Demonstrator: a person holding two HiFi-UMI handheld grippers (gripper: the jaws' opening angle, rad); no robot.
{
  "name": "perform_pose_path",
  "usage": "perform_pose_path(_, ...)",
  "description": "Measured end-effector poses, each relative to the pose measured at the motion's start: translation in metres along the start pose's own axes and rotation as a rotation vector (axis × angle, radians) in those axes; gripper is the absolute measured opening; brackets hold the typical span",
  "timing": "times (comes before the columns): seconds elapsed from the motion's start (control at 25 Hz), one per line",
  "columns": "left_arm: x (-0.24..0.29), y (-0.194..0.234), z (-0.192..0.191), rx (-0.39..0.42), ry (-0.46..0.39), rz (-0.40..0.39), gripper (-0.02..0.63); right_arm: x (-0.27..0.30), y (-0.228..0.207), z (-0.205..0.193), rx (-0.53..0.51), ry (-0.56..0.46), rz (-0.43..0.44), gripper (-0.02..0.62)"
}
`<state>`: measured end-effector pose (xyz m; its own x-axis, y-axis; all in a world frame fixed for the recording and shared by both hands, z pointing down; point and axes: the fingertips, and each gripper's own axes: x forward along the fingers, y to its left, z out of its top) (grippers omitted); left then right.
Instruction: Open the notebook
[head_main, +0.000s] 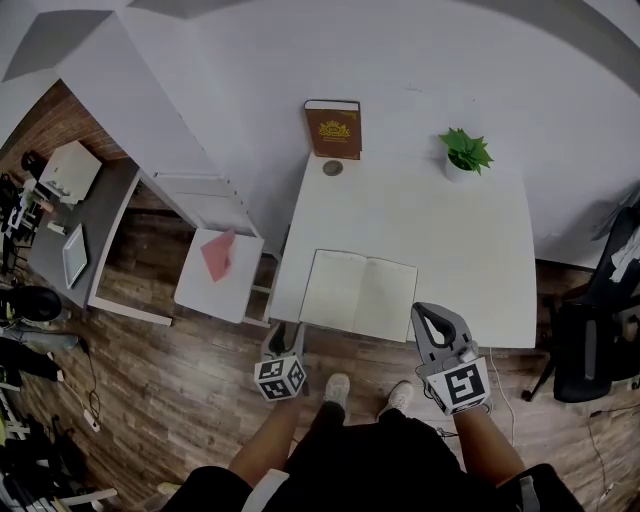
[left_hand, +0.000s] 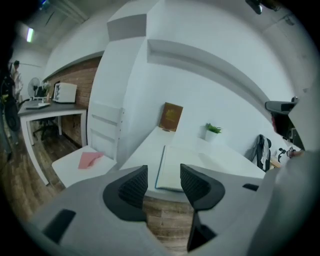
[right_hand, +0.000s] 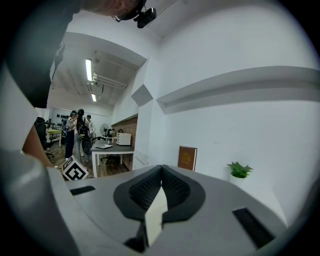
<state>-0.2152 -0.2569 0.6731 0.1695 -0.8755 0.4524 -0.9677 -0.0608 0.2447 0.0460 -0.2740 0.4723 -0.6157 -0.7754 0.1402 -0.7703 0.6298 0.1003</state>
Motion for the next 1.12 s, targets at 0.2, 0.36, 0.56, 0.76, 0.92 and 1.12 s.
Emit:
perform_pose_path(0.2,-0.008,-0.045,0.062,0.145,-0.141,-0.096,0.187,-0.006,-0.001,-0.002,0.028,0.006,-0.019,0.003)
perform_pose_path(0.36,-0.013,-0.092,0.105,0.258,-0.230,-0.168,0.183,-0.008,-0.004,0.006,-0.006,-0.027,-0.021,0.004)
perform_pose_path(0.56,-0.023,-0.143,0.139,0.360,-0.313,-0.242,0.159,-0.018,-0.013,0.010,0.005,0.002,-0.050,0.004)
perform_pose_path(0.76,-0.034,-0.176,0.152,0.427,-0.352,-0.291,0.009,-0.026,-0.020,0.012,0.003,-0.040,-0.073,0.003)
perform_pose_path(0.92,-0.038,-0.195,0.150,0.455,-0.335,-0.349,0.006,-0.032,-0.023,0.018,-0.035,-0.051,-0.086,0.003)
perform_pose_path(1.12,-0.042,-0.210,0.148,0.455,-0.331,-0.396,0.006,-0.037,-0.025,0.017,-0.083,-0.021,-0.102,0.003)
